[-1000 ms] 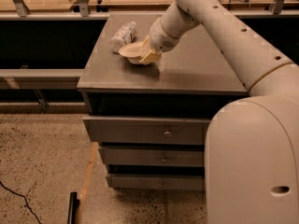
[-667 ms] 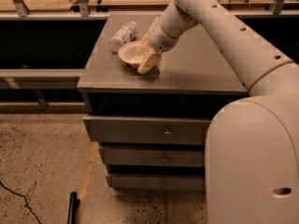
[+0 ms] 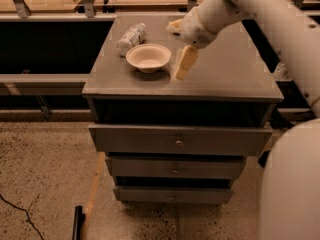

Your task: Move paper bowl near blue plastic bottle

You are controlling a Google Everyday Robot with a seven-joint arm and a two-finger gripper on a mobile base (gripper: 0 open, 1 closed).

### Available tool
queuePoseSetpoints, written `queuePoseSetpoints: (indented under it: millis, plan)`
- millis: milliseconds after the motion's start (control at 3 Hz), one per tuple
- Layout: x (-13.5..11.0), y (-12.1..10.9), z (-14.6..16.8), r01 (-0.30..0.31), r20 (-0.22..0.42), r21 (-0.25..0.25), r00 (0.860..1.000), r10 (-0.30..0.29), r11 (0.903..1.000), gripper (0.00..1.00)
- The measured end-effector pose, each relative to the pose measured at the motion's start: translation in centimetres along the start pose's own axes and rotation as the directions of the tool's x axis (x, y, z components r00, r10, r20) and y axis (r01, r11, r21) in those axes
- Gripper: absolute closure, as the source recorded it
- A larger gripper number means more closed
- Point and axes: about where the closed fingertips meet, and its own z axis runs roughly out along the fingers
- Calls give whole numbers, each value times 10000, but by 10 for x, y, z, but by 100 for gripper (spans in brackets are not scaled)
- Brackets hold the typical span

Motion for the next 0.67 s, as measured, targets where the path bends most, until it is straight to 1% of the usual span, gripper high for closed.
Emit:
queuePoseSetpoints:
  millis: [333, 667]
  plan:
    - [20, 17, -93, -1036, 55, 1625, 9946, 1041, 9813, 0]
    - [47, 24, -143, -1444, -91, 2661, 9883, 1523, 9531, 0]
